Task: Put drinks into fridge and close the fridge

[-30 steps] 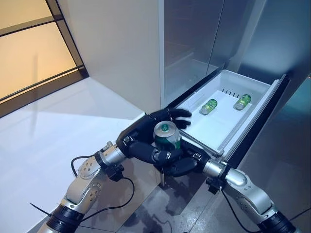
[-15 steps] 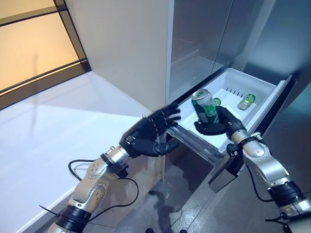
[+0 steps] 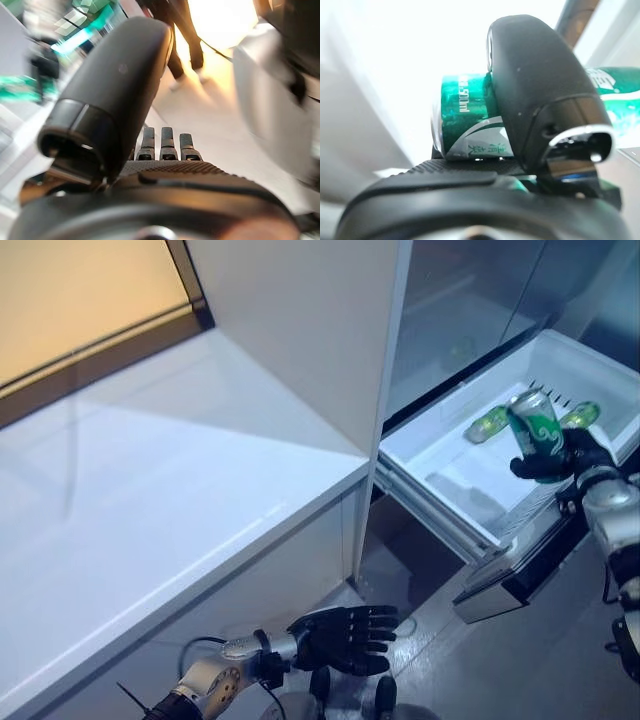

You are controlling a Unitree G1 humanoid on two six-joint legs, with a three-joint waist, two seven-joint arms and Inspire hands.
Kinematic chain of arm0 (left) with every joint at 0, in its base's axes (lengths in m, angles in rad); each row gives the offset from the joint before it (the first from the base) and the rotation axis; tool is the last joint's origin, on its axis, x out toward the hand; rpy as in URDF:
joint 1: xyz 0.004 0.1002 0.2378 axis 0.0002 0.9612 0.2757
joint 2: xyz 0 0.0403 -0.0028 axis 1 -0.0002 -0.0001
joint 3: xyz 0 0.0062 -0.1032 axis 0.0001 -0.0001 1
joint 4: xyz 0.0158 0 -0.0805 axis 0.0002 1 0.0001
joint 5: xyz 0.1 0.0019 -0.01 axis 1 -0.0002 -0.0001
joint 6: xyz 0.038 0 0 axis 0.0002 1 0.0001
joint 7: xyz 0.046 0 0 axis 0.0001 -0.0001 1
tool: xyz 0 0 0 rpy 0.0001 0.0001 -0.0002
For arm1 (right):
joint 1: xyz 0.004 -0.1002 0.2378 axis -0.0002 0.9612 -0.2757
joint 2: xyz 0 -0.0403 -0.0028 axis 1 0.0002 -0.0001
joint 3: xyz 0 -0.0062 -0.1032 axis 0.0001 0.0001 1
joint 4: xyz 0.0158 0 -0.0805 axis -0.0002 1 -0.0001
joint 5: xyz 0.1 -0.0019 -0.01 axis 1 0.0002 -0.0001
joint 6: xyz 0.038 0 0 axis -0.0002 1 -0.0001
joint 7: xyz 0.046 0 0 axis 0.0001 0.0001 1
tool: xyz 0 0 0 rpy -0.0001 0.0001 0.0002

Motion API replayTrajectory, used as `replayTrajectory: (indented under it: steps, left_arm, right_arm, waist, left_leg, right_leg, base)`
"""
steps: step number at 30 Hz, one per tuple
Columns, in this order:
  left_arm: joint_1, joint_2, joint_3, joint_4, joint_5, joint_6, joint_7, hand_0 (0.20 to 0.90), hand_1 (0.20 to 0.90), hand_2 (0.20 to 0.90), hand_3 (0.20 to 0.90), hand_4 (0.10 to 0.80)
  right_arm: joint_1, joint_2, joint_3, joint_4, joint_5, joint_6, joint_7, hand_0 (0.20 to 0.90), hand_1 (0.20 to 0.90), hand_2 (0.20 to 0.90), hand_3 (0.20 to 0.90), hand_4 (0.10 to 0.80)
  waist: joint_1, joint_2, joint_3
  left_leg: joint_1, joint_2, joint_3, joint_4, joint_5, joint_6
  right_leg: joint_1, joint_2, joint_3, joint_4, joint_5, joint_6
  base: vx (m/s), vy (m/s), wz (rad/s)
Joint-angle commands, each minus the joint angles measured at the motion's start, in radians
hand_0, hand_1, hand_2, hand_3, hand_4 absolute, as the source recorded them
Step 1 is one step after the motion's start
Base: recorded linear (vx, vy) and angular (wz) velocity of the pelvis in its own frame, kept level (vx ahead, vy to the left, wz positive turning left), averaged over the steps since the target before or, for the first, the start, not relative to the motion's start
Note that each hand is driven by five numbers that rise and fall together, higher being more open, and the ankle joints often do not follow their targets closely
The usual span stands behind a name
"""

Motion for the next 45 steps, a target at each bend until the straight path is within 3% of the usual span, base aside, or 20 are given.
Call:
replayTrajectory:
  steps: [1,6,11,20,21,26,32,34,40,42,45]
  left_arm:
    - [-0.014,0.018,-0.011,0.060,0.065,-0.170,0.038,0.900,0.900,0.900,0.900,0.800]
    - [-0.005,0.000,0.026,0.267,0.175,-0.228,0.103,0.900,0.900,0.900,0.900,0.800]
    - [-0.039,-0.030,0.149,0.497,0.283,-0.234,0.143,0.900,0.900,0.900,0.900,0.800]
    - [-0.103,-0.048,0.240,0.618,0.361,-0.180,0.171,0.900,0.900,0.900,0.900,0.800]
    - [-0.106,-0.047,0.247,0.620,0.365,-0.174,0.172,0.900,0.900,0.900,0.900,0.800]
    - [-0.100,-0.045,0.277,0.604,0.372,-0.144,0.173,0.900,0.900,0.900,0.900,0.800]
    - [-0.059,-0.044,0.324,0.604,0.416,-0.146,0.191,0.900,0.900,0.900,0.900,0.800]
    - [-0.039,-0.055,0.349,0.624,0.457,-0.153,0.194,0.900,0.900,0.900,0.900,0.800]
    - [-0.016,-0.083,0.382,0.678,0.505,-0.183,0.204,0.900,0.900,0.900,0.900,0.800]
    - [-0.009,-0.113,0.398,0.703,0.514,-0.192,0.211,0.900,0.900,0.900,0.900,0.800]
    - [-0.010,-0.145,0.396,0.722,0.522,-0.187,0.218,0.900,0.900,0.900,0.900,0.800]
  right_arm:
    - [-0.222,-0.102,0.085,-0.023,-0.086,-0.023,0.020,0.300,0.300,0.300,0.200,0.100]
    - [-0.239,-0.087,0.135,0.025,-0.143,0.059,0.087,0.300,0.300,0.300,0.200,0.100]
    - [-0.244,-0.056,0.158,0.082,-0.240,0.143,0.201,0.300,0.300,0.300,0.200,0.100]
    - [-0.280,-0.034,0.183,0.148,-0.273,0.213,0.301,0.302,0.302,0.302,0.203,0.103]
    - [-0.283,-0.034,0.183,0.149,-0.275,0.220,0.308,0.900,0.900,0.900,0.900,0.800]
    - [-0.280,-0.051,0.169,0.086,-0.181,0.171,0.277,0.900,0.900,0.900,0.900,0.800]
    - [-0.199,-0.131,0.082,-0.270,-0.012,0.084,0.121,0.900,0.900,0.900,0.900,0.800]
    - [-0.095,-0.165,-0.033,-0.427,0.054,0.029,0.079,0.900,0.900,0.900,0.900,0.800]
    - [0.182,-0.176,-0.314,-0.657,0.162,-0.068,-0.034,0.900,0.900,0.900,0.900,0.800]
    - [0.331,-0.116,-0.470,-0.728,0.223,-0.167,-0.139,0.900,0.900,0.900,0.900,0.800]
    - [0.455,-0.002,-0.566,-0.766,0.311,-0.253,-0.220,0.900,0.900,0.900,0.900,0.800]
  waist:
    - [0.051,-0.036,0.013]
    - [0.066,-0.042,0.078]
    - [0.080,-0.053,0.125]
    - [0.093,-0.044,0.156]
    - [0.093,-0.044,0.156]
    - [0.087,-0.049,0.147]
    - [0.050,-0.086,0.115]
    - [0.020,-0.104,0.087]
    - [-0.034,-0.127,0.024]
    - [-0.066,-0.123,-0.014]
    - [-0.083,-0.111,-0.048]
  left_leg:
    - [-0.084,-0.033,0.010,0.122,-0.097,0.034]
    - [-0.166,-0.023,0.009,0.153,-0.080,0.036]
    - [-0.221,-0.019,0.011,0.168,-0.066,0.033]
    - [-0.254,-0.021,0.025,0.188,-0.062,0.028]
    - [-0.253,-0.020,0.027,0.187,-0.062,0.027]
    - [-0.231,-0.017,0.037,0.177,-0.064,0.023]
    - [-0.184,-0.008,0.054,0.152,-0.074,0.021]
    - [-0.153,-0.008,0.061,0.136,-0.081,0.023]
    - [-0.093,-0.010,0.079,0.101,-0.097,0.027]
    - [-0.062,-0.012,0.090,0.090,-0.111,0.029]
    - [-0.036,-0.012,0.101,0.082,-0.121,0.030]
  right_leg:
    - [-0.143,0.018,0.091,0.179,-0.059,0.010]
    - [-0.220,0.027,0.081,0.213,-0.045,0.003]
    - [-0.268,0.029,0.055,0.230,-0.039,-0.004]
    - [-0.305,0.015,0.029,0.260,-0.046,-0.008]
    - [-0.307,0.014,0.027,0.261,-0.047,-0.008]
    - [-0.292,0.010,0.025,0.259,-0.049,-0.006]
    - [-0.259,0.013,0.036,0.244,-0.046,0.006]
    - [-0.235,0.018,0.052,0.230,-0.047,0.012]
    - [-0.191,0.023,0.089,0.198,-0.049,0.026]
    - [-0.171,0.022,0.109,0.185,-0.049,0.036]
    - [-0.155,0.017,0.127,0.181,-0.053,0.045]
  base:
    - [-0.097,-0.102,0.25]
    - [-0.076,-0.089,0.16]
    - [-0.055,-0.057,0.03]
    - [-0.038,0.010,0.01]
    - [-0.049,0.027,0.00]
    - [-0.007,0.024,-0.01]
    - [-0.004,0.012,-0.07]
    - [0.020,-0.001,-0.14]
    - [0.011,0.002,-0.13]
    - [-0.008,0.041,-0.19]
    - [0.013,0.061,-0.25]
